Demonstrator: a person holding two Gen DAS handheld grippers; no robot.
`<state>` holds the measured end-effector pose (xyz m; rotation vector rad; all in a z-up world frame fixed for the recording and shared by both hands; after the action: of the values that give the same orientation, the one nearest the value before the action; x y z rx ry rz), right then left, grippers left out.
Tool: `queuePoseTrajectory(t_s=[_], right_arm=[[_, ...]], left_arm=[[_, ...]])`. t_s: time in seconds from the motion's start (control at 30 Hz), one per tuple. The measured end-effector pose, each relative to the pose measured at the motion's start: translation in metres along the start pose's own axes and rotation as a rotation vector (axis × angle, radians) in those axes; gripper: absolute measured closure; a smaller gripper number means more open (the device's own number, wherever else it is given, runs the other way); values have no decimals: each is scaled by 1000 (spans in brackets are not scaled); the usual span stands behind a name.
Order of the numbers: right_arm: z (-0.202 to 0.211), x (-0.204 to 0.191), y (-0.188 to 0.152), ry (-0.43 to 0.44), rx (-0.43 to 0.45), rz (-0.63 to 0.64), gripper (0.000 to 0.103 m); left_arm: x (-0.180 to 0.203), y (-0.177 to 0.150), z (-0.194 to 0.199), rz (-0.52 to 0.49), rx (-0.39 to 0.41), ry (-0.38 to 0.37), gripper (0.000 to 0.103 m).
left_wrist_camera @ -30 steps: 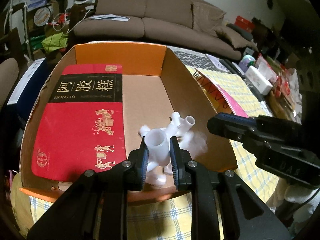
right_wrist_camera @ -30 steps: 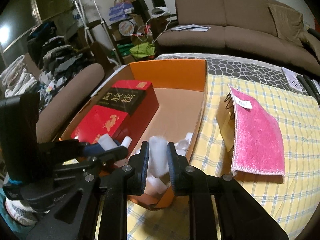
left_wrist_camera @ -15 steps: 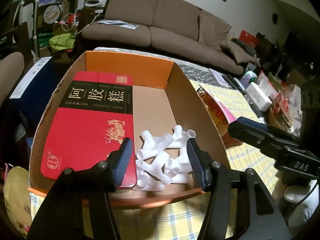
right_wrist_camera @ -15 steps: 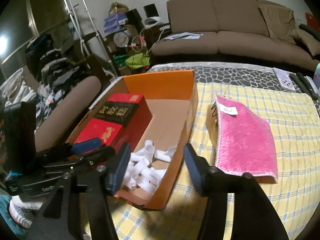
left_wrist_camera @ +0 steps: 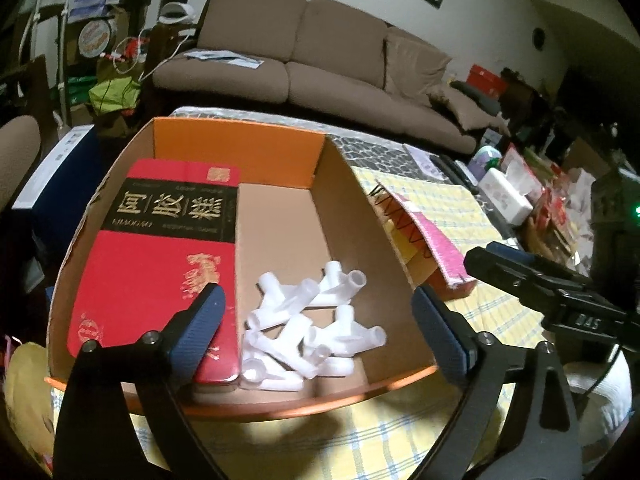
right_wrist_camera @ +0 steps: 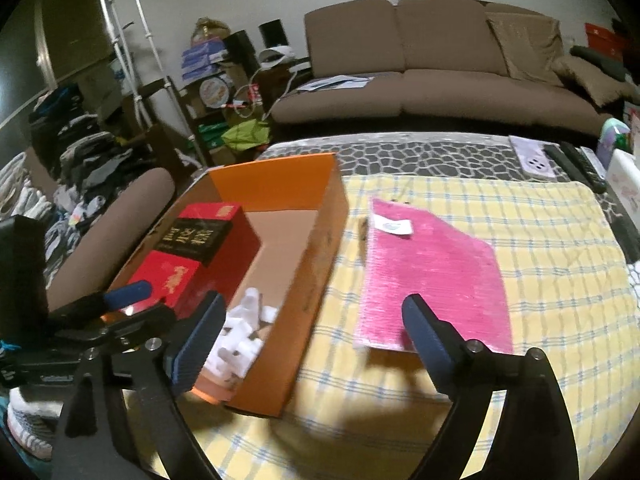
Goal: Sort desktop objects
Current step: 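Move both tools toward the pink cloth on the tan sponge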
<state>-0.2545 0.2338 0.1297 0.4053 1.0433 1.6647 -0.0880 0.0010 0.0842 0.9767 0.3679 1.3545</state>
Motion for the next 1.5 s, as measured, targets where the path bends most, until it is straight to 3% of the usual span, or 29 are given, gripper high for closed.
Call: queuePoseTrajectory(t_s=[0.23,0.4,0.53,0.67,1.0,1.3,1.5], right_arm=[[14,33,0,-54,16,-53,9],[28,64,3,-75,42,-133,9],[37,85,3,-100,51,-174,9],[43,102,4,-113,55,-198,9],[53,128,-1,-130,40,-224,9],[55,151,-9,-132,20,-268,9],[59,161,-8,-132,28,-288,9]], left_arm=[[28,-1,0,-80,11,-25,6],[43,0,3,-78,15,-69,6],[55,3,3,-56,-10,-148,6],[69,8,3,-79,-11,-161,6],[122,8,-32,-133,-55,-212,6],[145,8,-71,-136,-107,-203,8],[155,5,-84,-170,-119,-172,23]])
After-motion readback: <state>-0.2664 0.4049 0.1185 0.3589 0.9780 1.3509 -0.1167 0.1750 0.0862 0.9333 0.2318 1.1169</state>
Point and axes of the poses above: each gripper's, at about its wrist camera, not at the fingertips, and z roughly against the way its jaws point, x to its right, y to its top, the point moved 4 cm from there along -z, roughly the way its jaws point, and after that the axes turned 7 degrees about x, right-handed, at the moved point
